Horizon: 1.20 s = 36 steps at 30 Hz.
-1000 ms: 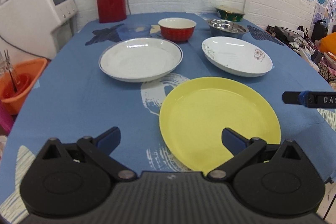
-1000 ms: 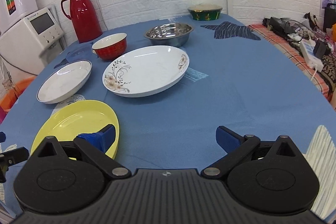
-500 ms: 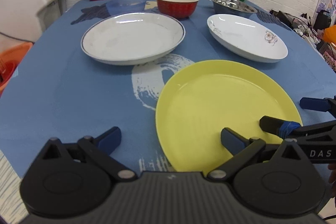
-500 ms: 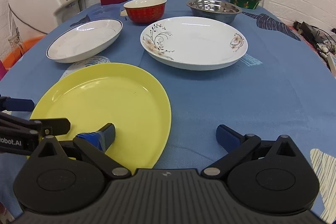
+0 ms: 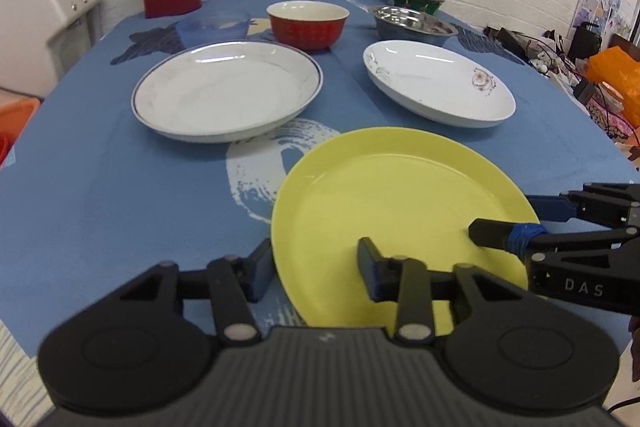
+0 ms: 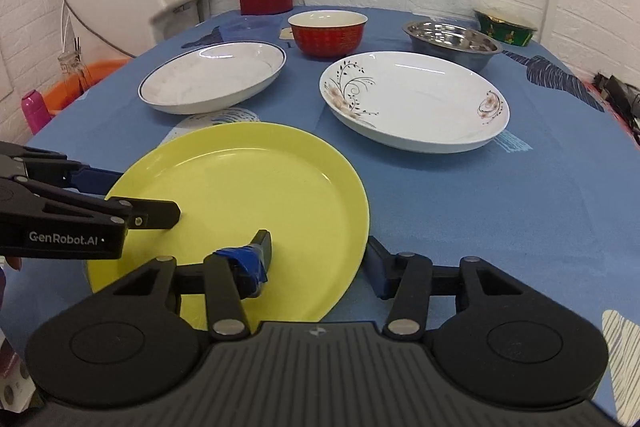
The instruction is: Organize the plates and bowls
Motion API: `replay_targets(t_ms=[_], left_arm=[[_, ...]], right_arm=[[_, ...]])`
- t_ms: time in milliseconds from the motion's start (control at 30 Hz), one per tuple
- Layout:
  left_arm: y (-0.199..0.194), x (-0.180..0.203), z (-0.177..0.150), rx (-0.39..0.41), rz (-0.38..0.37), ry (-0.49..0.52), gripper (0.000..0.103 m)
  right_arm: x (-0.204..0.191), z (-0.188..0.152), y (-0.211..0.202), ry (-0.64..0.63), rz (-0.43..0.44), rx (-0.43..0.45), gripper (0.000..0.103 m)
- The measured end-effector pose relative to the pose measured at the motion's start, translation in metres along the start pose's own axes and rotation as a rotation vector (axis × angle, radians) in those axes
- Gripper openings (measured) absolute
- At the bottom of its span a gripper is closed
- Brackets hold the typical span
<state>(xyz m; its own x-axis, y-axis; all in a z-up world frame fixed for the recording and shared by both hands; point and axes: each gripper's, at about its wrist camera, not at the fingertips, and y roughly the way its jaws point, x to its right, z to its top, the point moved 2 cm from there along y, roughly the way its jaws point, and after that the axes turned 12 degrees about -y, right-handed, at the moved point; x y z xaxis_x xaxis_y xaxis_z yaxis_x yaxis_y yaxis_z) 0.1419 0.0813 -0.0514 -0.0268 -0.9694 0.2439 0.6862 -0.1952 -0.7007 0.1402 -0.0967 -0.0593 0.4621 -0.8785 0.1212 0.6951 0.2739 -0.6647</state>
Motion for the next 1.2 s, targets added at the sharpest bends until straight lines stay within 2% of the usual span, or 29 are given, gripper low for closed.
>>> replay_targets(t_ms=[33, 67, 167, 300, 400, 533, 633, 800, 933, 967, 1000, 1033, 1100, 1200], left_arm=[[0.000, -0.002, 0.001, -0.005, -0.007, -0.012, 0.021], [-0.002, -0.005, 0.002, -0.010, -0.008, -0.029, 0.020], [-0.013, -0.012, 0.004, 0.019, 0.016, -0.052, 0.020], [-0.043, -0.034, 0.012, 0.063, 0.061, -0.078, 0.020], [-0.060, -0.057, 0.010, 0.082, 0.143, -0.100, 0.020], [-0.064, -0.089, 0.002, 0.061, 0.228, -0.142, 0.020], [-0.054, -0.105, -0.002, 0.032, 0.222, -0.173, 0.020], [-0.040, -0.101, 0.002, 0.049, 0.221, -0.159, 0.020], [-0.042, -0.106, 0.001, 0.050, 0.207, -0.195, 0.021], [-0.042, -0.106, 0.000, 0.051, 0.212, -0.194, 0.031], [-0.043, -0.106, 0.000, 0.055, 0.222, -0.196, 0.045], [-0.046, -0.107, 0.001, 0.073, 0.226, -0.205, 0.078], [-0.055, -0.108, 0.004, 0.115, 0.225, -0.210, 0.081], [-0.068, -0.114, 0.019, 0.175, 0.221, -0.214, 0.081]], right_arm=[[-0.001, 0.000, 0.000, 0.005, -0.005, 0.003, 0.031], [-0.002, 0.000, -0.001, 0.004, -0.013, 0.004, 0.031], [-0.013, 0.003, -0.006, -0.013, -0.030, 0.018, 0.031], [-0.028, 0.018, -0.018, -0.025, 0.002, 0.085, 0.031], [-0.047, 0.034, -0.013, -0.045, 0.067, 0.121, 0.031], [-0.078, 0.044, 0.010, -0.072, 0.160, 0.119, 0.032], [-0.094, 0.045, 0.025, -0.078, 0.197, 0.097, 0.032], [-0.092, 0.043, 0.030, -0.084, 0.160, 0.078, 0.035], [-0.096, 0.042, 0.030, -0.124, 0.153, 0.063, 0.036], [-0.095, 0.042, 0.029, -0.123, 0.164, 0.063, 0.037], [-0.094, 0.041, 0.029, -0.110, 0.178, 0.064, 0.037], [-0.091, 0.040, 0.028, -0.087, 0.191, 0.064, 0.037], [-0.083, 0.041, 0.025, -0.037, 0.207, 0.067, 0.036], [-0.061, 0.047, 0.011, 0.029, 0.152, 0.115, 0.037]])
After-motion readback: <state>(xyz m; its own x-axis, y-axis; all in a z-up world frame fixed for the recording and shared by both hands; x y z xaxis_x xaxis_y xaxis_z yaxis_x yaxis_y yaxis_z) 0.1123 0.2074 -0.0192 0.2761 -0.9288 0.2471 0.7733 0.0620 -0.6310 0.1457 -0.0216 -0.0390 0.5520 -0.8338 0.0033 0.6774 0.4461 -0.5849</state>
